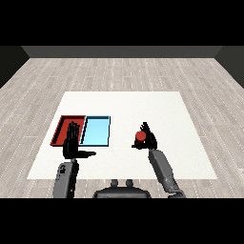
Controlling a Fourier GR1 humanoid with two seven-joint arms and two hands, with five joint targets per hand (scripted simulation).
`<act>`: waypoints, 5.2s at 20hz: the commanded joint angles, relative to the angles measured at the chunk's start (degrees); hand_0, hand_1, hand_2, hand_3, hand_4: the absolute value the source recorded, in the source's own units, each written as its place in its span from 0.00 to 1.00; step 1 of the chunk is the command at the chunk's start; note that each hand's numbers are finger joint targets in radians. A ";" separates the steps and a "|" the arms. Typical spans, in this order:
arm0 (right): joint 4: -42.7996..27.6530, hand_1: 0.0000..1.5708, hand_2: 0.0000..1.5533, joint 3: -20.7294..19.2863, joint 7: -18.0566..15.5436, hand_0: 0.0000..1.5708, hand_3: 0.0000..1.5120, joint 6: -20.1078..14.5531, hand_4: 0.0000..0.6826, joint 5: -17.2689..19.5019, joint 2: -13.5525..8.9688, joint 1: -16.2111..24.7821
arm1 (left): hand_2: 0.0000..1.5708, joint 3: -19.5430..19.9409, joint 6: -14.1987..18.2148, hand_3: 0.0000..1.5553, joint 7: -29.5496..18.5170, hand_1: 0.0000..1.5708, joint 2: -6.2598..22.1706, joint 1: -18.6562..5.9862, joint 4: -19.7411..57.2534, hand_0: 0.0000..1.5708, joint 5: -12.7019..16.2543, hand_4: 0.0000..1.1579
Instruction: Pick the red can and put it in the red box
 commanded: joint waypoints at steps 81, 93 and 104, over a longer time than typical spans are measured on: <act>-32.98 0.93 0.93 17.09 6.90 0.93 0.92 -27.56 0.96 9.50 0.08 -3.95 | 0.00 -23.52 15.87 0.00 14.12 0.00 -1.87 -13.72 10.67 0.00 -3.25 0.00; -33.01 0.94 0.93 23.79 2.09 0.94 0.92 -29.84 0.99 7.67 0.08 -0.10 | 0.00 -27.03 18.36 0.00 10.14 0.00 -1.87 -16.18 17.89 0.00 2.23 0.00; -29.54 0.96 0.94 26.34 -0.53 0.96 0.94 -34.26 0.97 1.67 0.08 -6.26 | 0.00 -29.79 19.58 0.00 7.81 0.00 -1.87 -18.81 19.81 0.00 5.29 0.00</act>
